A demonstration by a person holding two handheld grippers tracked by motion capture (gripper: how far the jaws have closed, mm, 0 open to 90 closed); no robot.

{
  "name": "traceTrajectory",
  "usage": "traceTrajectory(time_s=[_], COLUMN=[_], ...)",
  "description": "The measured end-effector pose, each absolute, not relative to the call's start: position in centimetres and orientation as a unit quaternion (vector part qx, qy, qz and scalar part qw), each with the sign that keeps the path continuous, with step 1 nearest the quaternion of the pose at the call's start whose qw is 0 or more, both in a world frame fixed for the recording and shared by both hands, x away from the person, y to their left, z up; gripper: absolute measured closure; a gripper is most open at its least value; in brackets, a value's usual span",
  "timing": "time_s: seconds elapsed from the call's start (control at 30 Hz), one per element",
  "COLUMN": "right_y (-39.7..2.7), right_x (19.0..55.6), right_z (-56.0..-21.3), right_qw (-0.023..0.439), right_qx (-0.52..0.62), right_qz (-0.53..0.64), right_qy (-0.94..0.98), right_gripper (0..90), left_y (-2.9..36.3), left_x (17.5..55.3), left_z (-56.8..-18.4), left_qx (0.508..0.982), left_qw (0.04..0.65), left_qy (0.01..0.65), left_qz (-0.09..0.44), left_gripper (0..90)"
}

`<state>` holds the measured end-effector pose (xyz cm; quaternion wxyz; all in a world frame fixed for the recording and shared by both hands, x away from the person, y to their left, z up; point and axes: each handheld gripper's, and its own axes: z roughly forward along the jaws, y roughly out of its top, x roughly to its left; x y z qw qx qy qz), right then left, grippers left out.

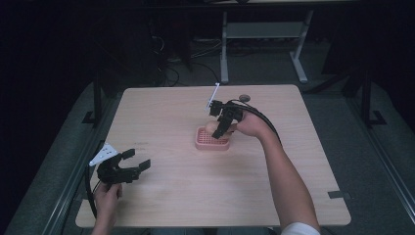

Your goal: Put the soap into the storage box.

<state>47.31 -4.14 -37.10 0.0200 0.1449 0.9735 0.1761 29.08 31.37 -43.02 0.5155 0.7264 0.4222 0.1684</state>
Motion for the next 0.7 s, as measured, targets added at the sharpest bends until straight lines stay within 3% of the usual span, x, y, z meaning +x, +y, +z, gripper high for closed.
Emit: traceTrajectory(time_s=[0.7], right_y=[-2.4], right_x=[48.7], right_z=[-40.2], right_qw=[0.008], right_qx=[0.143], right_qz=[0.154], right_qy=[0.978], right_gripper=[31.9], left_y=[31.4], left_x=[29.1], left_z=[-43.0], left_qx=[0.724], left_qw=[0.517], left_qy=[0.424], left_qz=[0.168], left_gripper=[14.3])
